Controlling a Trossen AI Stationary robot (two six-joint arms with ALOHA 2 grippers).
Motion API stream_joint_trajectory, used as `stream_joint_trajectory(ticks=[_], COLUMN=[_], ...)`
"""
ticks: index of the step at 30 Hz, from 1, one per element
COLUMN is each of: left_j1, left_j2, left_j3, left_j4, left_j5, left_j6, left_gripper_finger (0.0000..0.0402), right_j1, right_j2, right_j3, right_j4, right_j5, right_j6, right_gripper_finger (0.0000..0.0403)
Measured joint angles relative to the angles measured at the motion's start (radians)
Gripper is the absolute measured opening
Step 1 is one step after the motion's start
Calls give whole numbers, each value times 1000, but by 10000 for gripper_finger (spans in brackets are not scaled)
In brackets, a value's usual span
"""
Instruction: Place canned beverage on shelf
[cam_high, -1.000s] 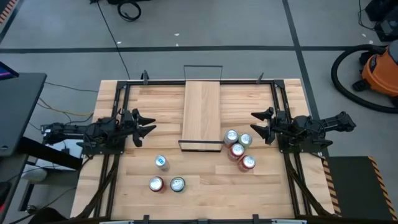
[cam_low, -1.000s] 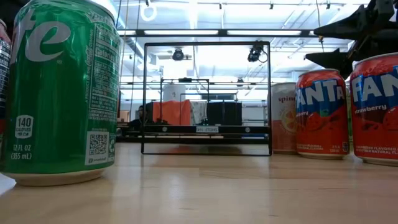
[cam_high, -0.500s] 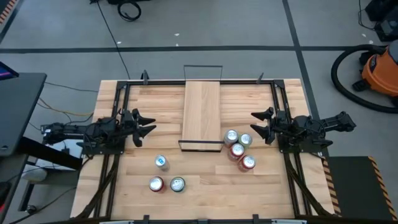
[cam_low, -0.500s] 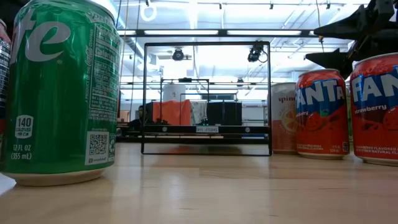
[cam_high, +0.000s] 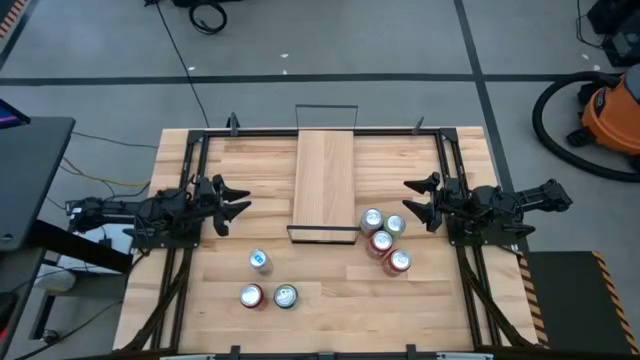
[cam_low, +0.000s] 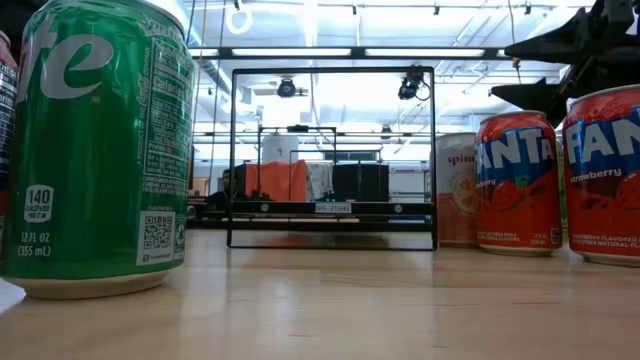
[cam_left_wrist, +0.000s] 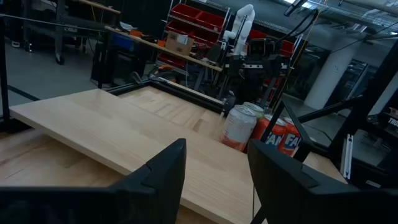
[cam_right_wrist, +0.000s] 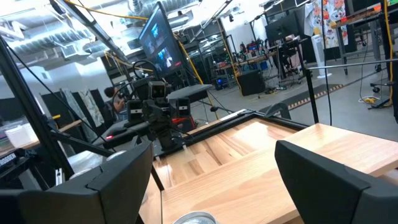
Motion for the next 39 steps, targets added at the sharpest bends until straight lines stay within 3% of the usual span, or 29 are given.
stream_joint_trajectory(ticks=[25,28,33,39], left_j1=[0,0,0,0], left_j2=[0,0,0,0], left_j3=[0,0,0,0], left_j4=[6,73,246,306], left_j5=[0,0,-52,-74], left_j6=[-31,-63,31,143], left_gripper_finger=[183,183,183,183], right_j1=[0,0,0,0], right_j2=[0,0,0,0], right_j3=[0,0,0,0], right_j4=[0,0,0,0], right_j5=[0,0,0,0], right_j6=[0,0,0,0], right_gripper_finger=[348,348,348,348])
